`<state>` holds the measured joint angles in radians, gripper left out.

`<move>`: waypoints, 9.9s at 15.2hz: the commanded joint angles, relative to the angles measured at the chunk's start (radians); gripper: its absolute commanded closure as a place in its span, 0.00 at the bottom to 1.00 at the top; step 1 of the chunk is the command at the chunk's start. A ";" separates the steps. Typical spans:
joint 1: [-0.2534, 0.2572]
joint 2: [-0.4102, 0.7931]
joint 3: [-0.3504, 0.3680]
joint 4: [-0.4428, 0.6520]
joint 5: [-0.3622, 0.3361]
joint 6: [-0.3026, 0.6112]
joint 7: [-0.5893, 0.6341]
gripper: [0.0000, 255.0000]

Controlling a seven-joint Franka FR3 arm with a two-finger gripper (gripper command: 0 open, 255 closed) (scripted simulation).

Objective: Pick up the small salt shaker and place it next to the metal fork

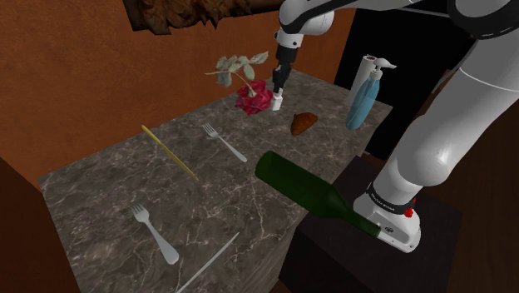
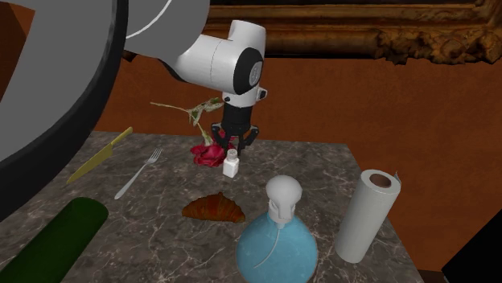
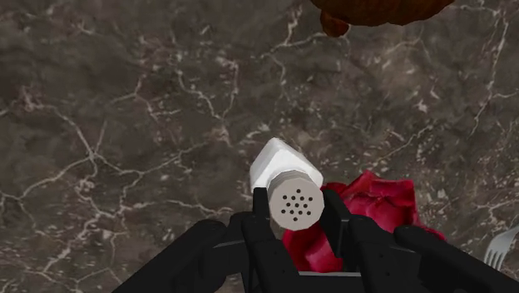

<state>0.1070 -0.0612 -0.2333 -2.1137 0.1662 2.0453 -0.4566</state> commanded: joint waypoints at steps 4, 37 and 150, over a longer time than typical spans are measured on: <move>0.005 -0.014 0.005 0.029 -0.007 -0.056 0.013 1.00; -0.107 -0.574 0.163 -0.346 -0.092 -0.088 0.616 0.00; 0.110 0.151 1.027 0.397 -0.409 -0.609 1.599 1.00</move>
<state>0.1984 0.0517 0.7783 -1.7499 -0.2273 1.4498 1.1035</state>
